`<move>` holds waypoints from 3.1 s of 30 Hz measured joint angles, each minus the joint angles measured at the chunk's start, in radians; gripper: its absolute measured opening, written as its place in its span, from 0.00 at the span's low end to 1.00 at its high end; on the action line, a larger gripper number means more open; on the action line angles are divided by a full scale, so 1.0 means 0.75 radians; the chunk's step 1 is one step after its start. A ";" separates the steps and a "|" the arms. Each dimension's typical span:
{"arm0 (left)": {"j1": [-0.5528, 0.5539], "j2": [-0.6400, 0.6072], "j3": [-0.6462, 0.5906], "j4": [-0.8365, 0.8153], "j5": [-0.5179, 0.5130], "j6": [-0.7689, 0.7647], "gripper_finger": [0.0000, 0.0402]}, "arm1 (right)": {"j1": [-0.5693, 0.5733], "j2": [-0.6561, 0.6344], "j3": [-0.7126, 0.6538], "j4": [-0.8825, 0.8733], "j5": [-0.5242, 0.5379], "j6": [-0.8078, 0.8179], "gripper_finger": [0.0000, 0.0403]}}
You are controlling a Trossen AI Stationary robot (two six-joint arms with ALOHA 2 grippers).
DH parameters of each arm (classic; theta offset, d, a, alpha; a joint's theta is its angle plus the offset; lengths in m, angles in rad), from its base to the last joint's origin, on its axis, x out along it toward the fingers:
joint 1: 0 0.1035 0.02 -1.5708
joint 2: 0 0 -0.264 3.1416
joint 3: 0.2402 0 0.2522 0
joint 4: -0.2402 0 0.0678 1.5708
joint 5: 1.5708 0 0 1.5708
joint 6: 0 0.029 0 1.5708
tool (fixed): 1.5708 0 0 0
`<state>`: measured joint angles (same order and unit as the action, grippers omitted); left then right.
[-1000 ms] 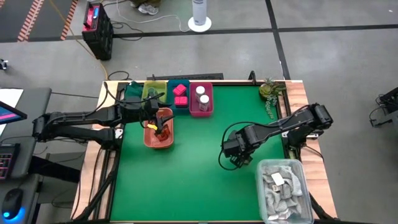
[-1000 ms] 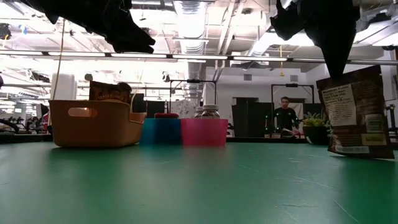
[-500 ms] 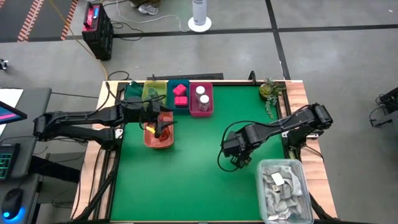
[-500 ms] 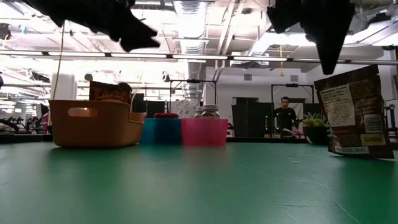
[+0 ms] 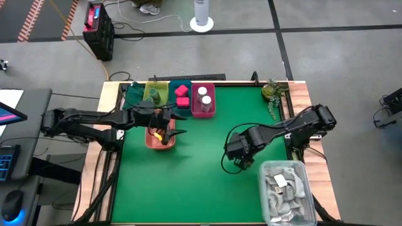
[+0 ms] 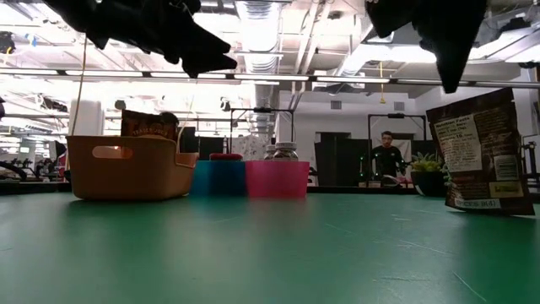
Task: Sort spices by type
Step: Put the orange seasoning pack into the orange bin
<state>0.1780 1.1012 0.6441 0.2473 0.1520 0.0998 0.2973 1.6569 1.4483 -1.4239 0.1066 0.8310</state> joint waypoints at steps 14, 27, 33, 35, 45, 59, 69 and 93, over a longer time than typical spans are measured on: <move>0.000 -0.041 0.000 -0.016 -0.006 -0.029 0.63 | 0.130 0.000 -0.004 -0.071 -0.103 0.152 0.54; 0.000 -0.041 0.000 -0.013 -0.007 -0.028 0.63 | 0.077 0.000 -0.169 -0.005 -0.110 0.083 0.21; 0.000 -0.041 0.000 0.017 -0.007 -0.020 0.63 | 0.035 0.000 -0.168 0.016 -0.110 0.012 0.04; 0.000 -0.041 0.000 0.047 -0.007 -0.039 0.63 | 0.024 -0.001 -0.168 0.048 -0.105 -0.004 0.06; -0.049 -0.026 0.000 0.078 -0.008 -0.010 0.63 | -0.047 -0.001 -0.086 0.135 0.087 -0.135 0.04; -0.168 -0.026 0.000 0.224 -0.007 0.077 0.63 | -0.170 -0.001 0.164 0.484 0.175 -0.476 0.04; -0.175 -0.026 0.000 0.228 -0.085 0.061 0.63 | -0.240 -0.001 0.233 0.707 0.175 -0.692 0.04; -0.176 0.123 0.002 0.490 -0.254 -0.094 0.63 | -0.339 -0.001 0.240 0.952 0.026 -0.842 0.04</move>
<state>0.0456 1.1930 0.6453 0.6149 -0.0387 0.0296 0.0429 1.6566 1.6283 -0.7101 0.1258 0.1997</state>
